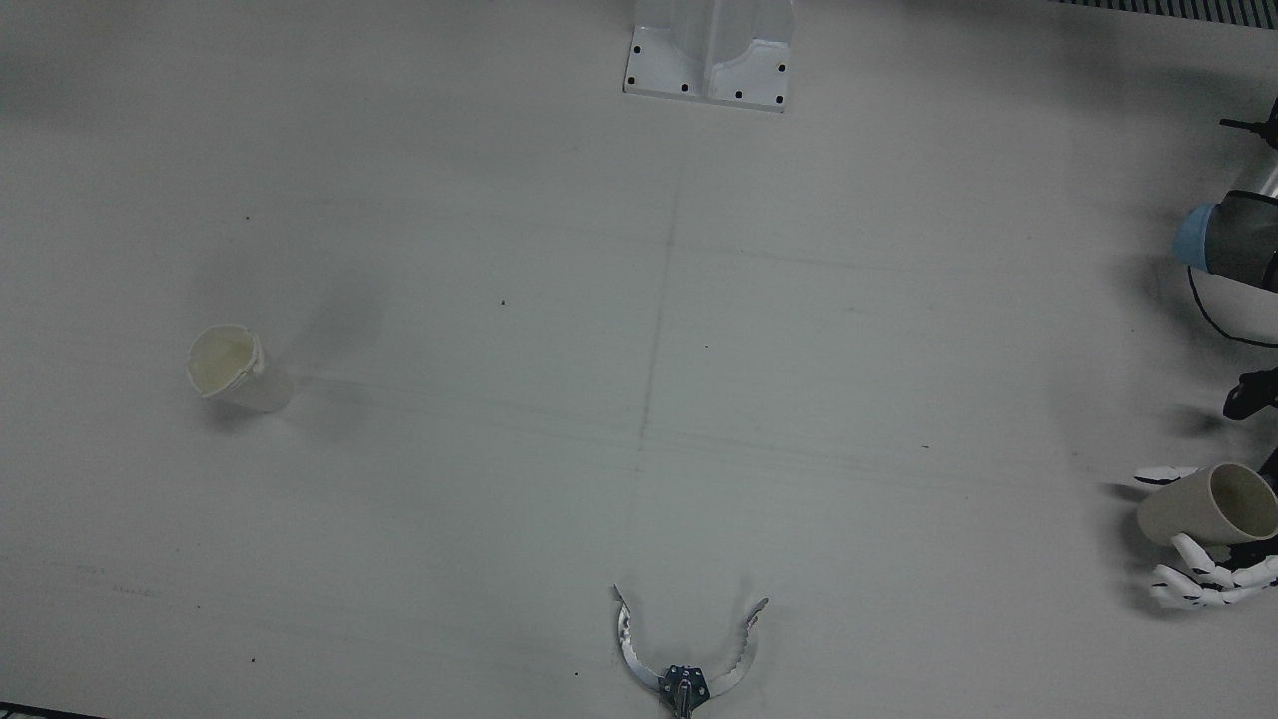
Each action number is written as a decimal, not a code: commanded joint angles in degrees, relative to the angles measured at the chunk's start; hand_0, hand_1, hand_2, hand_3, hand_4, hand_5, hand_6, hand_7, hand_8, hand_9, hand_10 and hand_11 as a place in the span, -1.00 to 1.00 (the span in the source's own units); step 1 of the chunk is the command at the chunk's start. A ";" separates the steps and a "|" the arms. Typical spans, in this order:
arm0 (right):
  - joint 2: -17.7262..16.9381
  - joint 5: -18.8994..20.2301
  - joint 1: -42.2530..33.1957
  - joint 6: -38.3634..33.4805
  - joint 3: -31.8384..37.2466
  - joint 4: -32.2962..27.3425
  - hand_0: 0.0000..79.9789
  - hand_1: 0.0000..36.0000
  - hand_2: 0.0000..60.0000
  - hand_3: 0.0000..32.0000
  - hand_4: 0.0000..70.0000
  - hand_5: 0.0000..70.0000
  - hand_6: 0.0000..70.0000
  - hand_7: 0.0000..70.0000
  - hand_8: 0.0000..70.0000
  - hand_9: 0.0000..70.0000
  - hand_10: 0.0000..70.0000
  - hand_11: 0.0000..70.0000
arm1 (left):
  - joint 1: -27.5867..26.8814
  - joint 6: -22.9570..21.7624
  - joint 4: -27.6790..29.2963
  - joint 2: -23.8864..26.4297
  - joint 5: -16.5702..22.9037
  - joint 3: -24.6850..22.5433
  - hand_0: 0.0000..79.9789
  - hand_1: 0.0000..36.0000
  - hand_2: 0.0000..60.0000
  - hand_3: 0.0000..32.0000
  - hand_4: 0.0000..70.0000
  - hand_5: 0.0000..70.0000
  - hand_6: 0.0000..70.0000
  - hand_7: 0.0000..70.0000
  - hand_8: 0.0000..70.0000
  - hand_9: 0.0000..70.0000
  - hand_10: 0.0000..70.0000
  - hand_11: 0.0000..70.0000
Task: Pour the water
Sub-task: 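Lift the beige cup off the table with the left hand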
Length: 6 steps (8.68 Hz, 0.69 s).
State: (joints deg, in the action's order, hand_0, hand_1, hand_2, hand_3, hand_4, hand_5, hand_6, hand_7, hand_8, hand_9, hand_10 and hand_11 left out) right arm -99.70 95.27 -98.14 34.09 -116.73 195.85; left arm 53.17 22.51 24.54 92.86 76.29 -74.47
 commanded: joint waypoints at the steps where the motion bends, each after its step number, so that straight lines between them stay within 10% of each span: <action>1: 0.04 0.00 -0.82 -0.34 -0.43 -0.03 0.27 0.06 -0.33 0.30 -0.89 -0.76 -0.45 -0.57 -0.73 -0.75 -1.00 -1.00 | 2.73 -2.21 -8.52 -8.02 2.37 -19.08 1.00 1.00 1.00 -1.00 1.00 1.00 -0.13 0.13 -0.27 -0.23 -0.62 -0.37; 6: 1.08 -0.52 7.93 -1.22 12.19 -1.35 0.23 -0.02 -0.50 0.10 -1.00 -0.75 -0.65 -0.93 -0.67 -0.69 -1.00 -1.00 | 1.76 -4.13 -16.18 -8.14 7.55 -28.27 1.00 1.00 1.00 -1.00 1.00 1.00 -0.13 0.19 -0.39 -0.39 -0.71 -0.51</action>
State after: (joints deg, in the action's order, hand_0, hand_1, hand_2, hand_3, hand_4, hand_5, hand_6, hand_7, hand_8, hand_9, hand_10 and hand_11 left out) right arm -99.80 95.05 -96.07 32.94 -110.84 194.80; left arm 55.14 19.77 10.58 84.39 81.47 -100.82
